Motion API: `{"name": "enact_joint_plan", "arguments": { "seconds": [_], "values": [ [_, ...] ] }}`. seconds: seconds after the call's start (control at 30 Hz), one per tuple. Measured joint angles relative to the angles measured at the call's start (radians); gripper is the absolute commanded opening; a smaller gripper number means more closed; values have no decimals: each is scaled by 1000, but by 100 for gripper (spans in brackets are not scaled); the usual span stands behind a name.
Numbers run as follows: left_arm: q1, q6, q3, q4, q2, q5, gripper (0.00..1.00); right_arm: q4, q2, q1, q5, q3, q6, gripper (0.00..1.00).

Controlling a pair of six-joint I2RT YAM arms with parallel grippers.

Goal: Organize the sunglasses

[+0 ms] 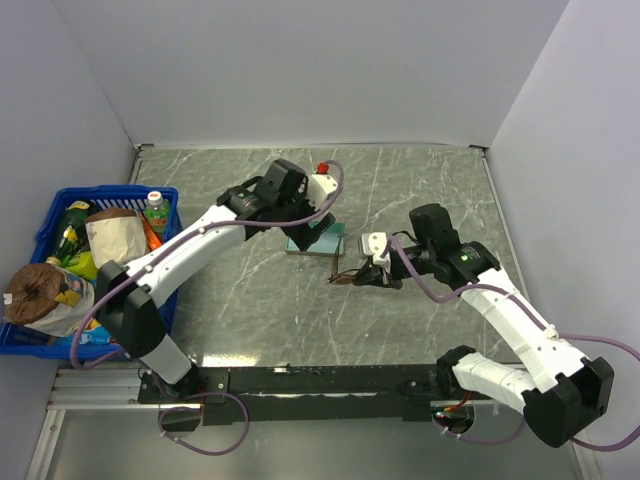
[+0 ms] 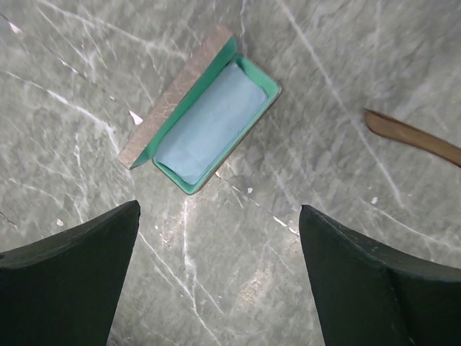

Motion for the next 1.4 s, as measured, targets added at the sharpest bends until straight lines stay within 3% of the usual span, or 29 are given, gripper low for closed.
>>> {"name": "enact_joint_plan", "arguments": {
  "seconds": [0.2,0.53,1.4],
  "values": [
    [-26,0,23,-8,97,-47,97,2,-8,55,60,-2,-22,0],
    [-83,3,51,-19,114,-55,97,18,-3,87,143,-8,-32,0],
    [-163,31,56,-64,163,-27,97,20,29,111,161,-8,-36,0]
  ]
}}
